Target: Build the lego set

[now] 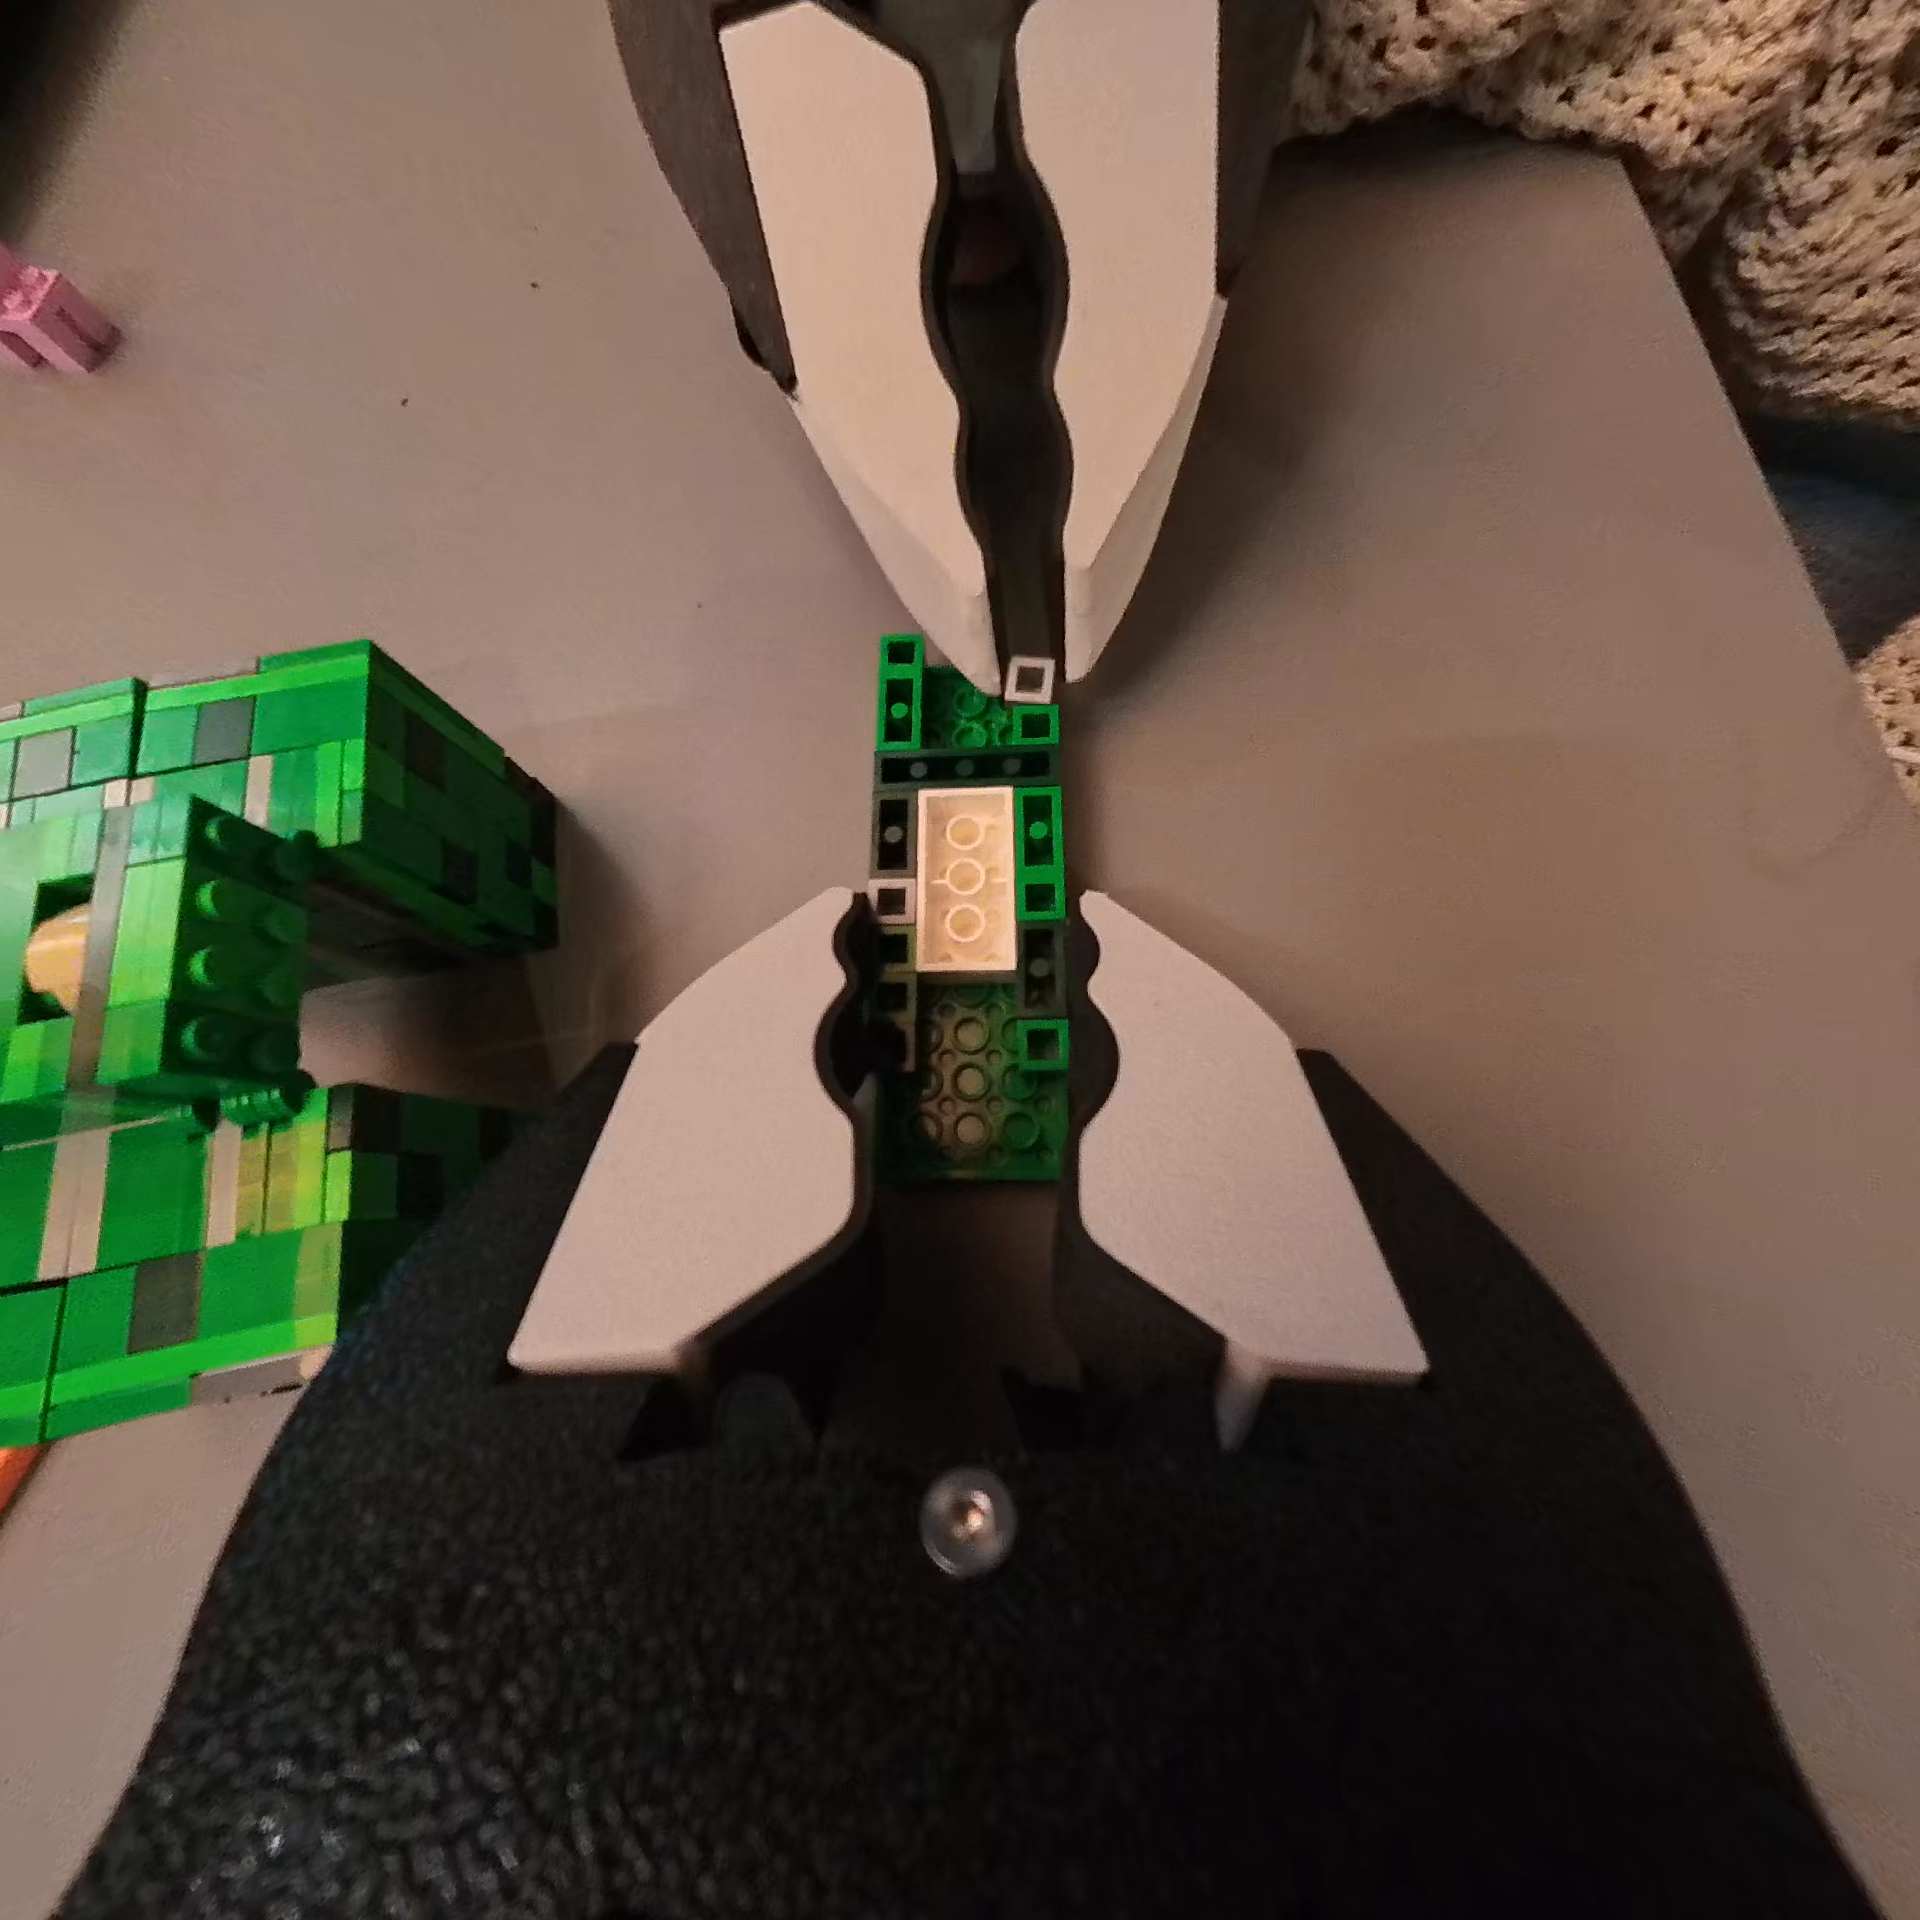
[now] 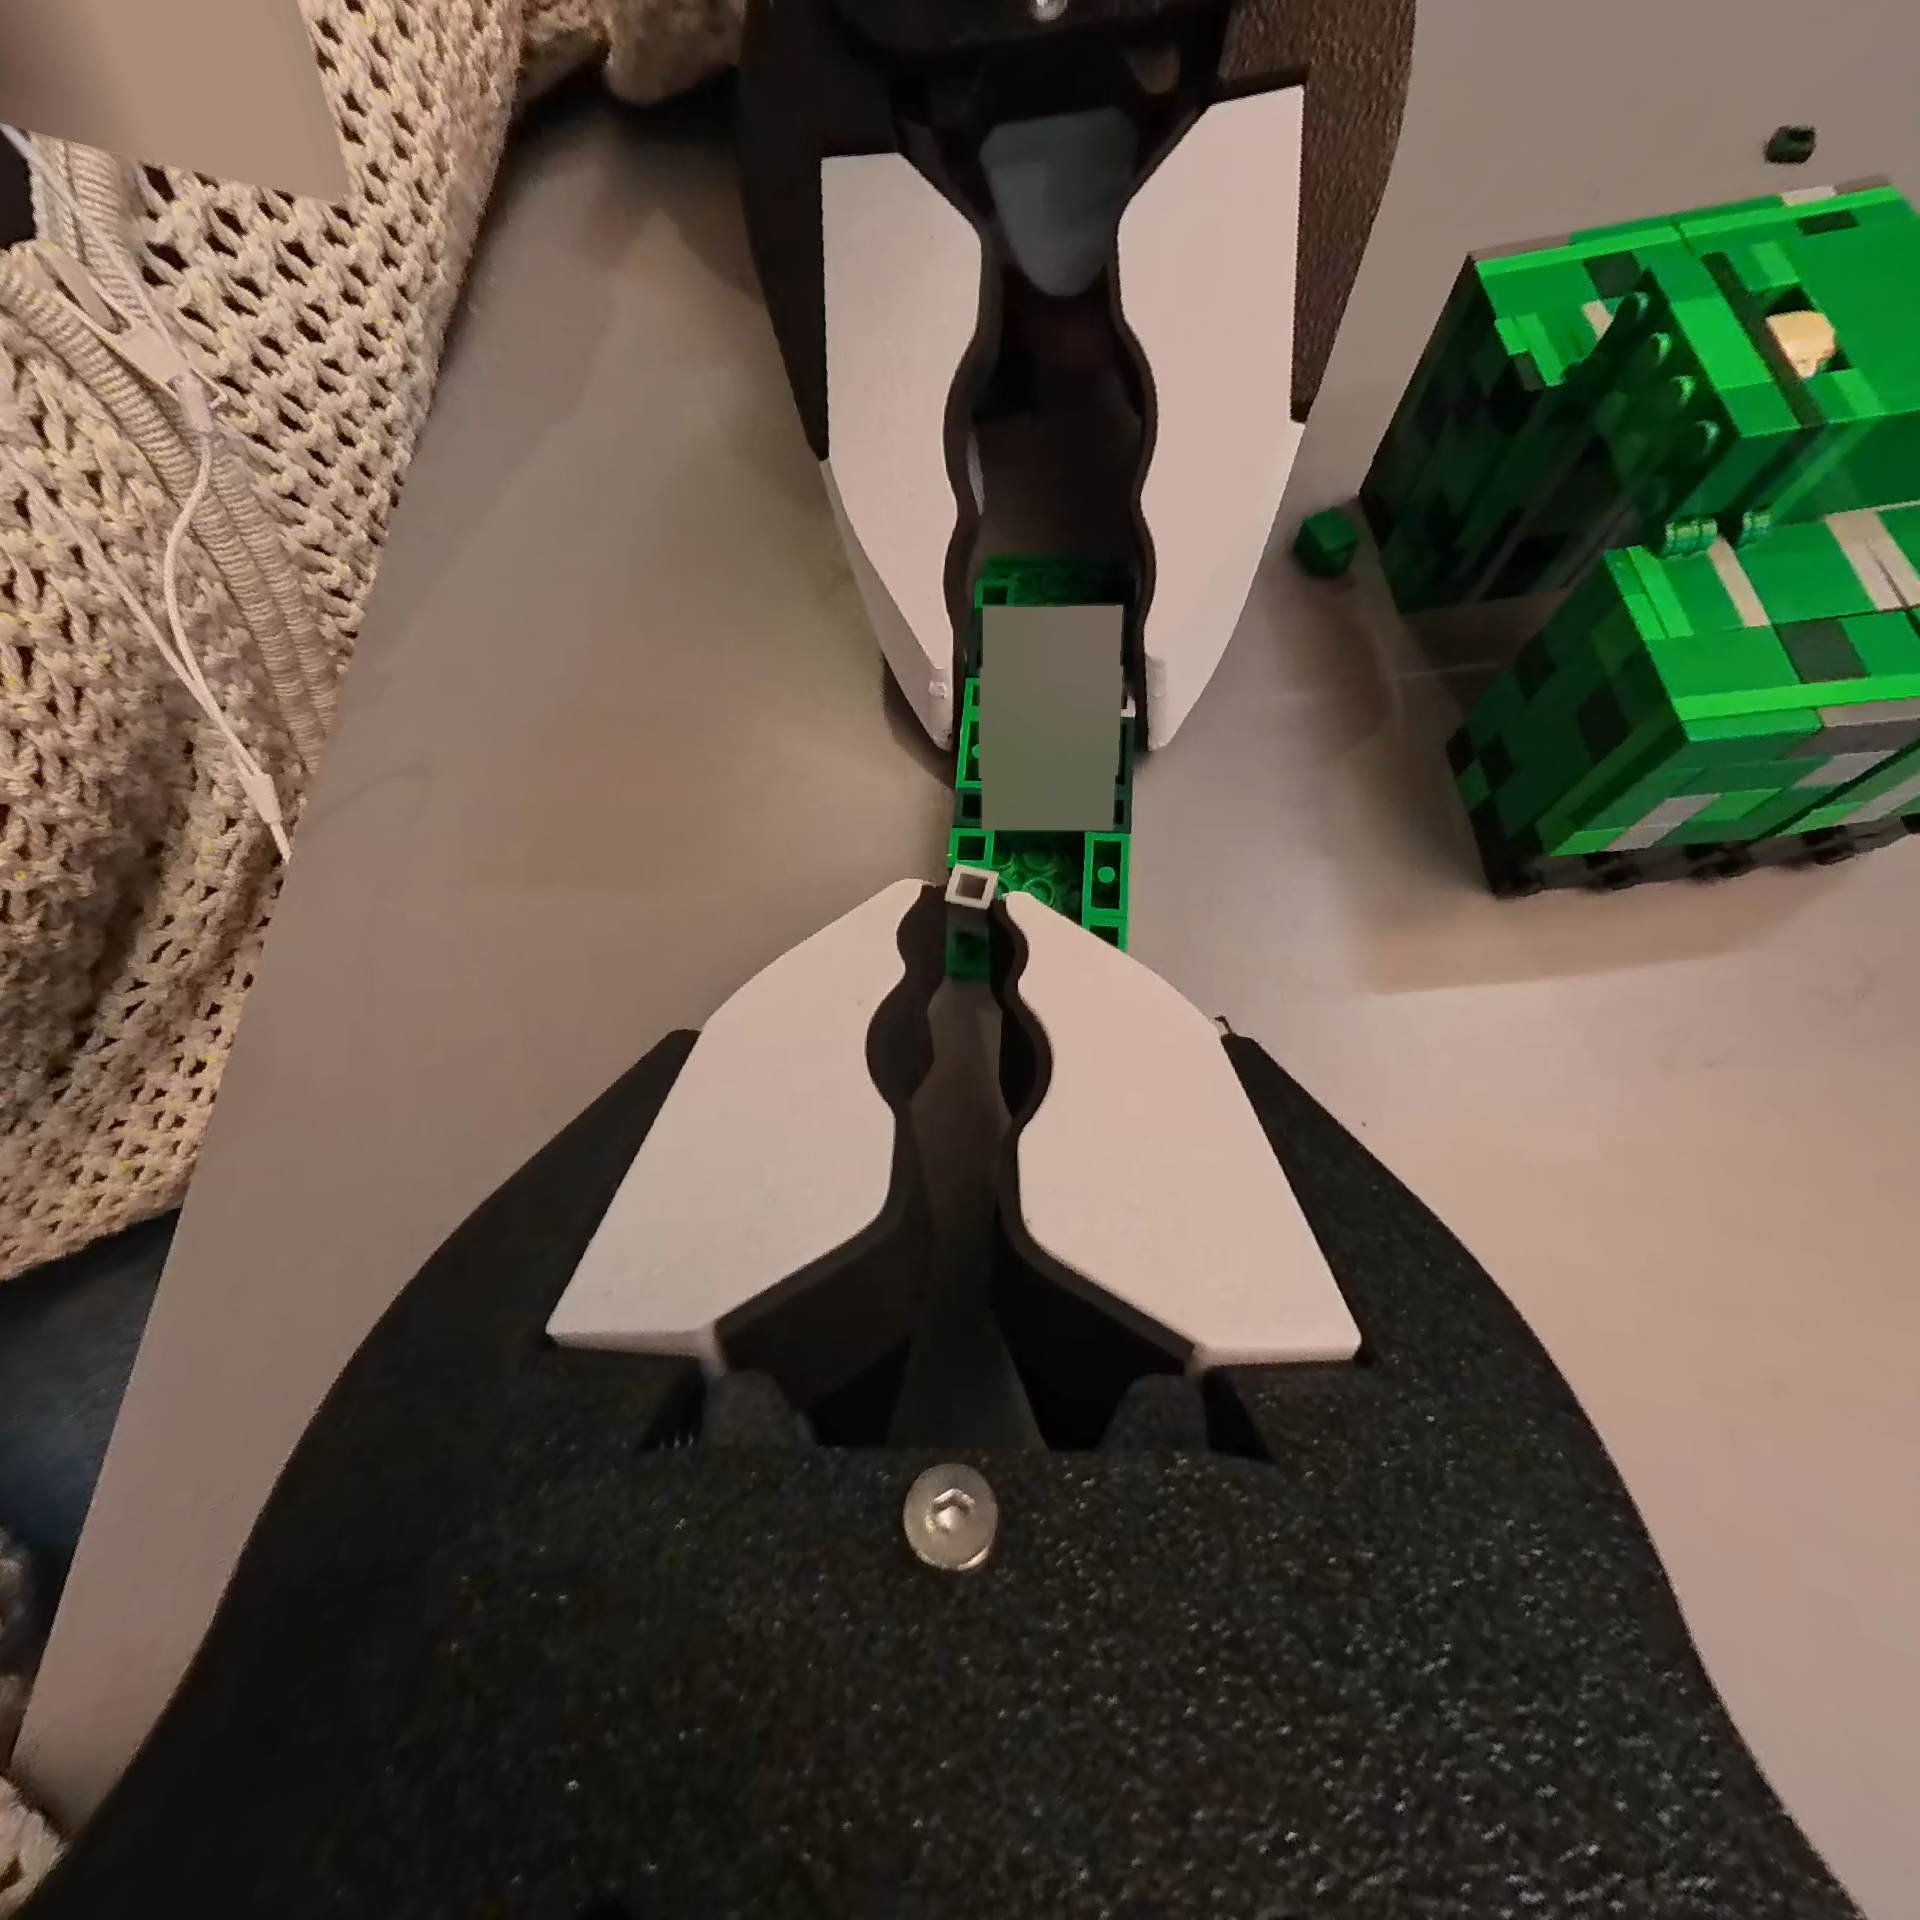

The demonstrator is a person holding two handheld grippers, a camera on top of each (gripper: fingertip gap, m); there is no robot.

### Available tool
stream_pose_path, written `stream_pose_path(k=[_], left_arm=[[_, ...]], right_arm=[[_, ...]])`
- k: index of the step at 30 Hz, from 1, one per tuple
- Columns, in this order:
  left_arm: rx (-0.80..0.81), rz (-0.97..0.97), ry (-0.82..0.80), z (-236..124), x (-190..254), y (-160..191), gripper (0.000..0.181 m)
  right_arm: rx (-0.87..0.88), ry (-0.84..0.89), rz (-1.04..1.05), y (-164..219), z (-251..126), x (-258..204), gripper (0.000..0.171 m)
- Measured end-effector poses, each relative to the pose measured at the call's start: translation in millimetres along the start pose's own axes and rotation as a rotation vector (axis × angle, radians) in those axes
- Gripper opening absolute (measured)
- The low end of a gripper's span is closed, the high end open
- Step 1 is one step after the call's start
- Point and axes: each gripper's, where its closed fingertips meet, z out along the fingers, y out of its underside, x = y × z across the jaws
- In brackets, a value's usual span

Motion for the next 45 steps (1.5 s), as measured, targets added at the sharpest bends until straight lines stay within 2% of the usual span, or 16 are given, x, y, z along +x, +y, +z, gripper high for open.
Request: stream_pose_path(k=[16,33,45], left_arm=[[0.0,0.0,0.002,-0.9,0.1,-0.1,0.035],[0.0,0.001,0.003,-1.7,0.2,-0.9,0.035],[0.0,0.001,0.004,-1.5,0.4,-1.6,0.035]], right_arm=[[-0.01,0.043,-0.102,0.0,1.1,0.2,0.009],[0.021,0.033,-0.062,-3.8,-2.4,-0.8,0.011],[-0.005,0.057,-0.167,-2.0,1.1,-7.8,0.016]])
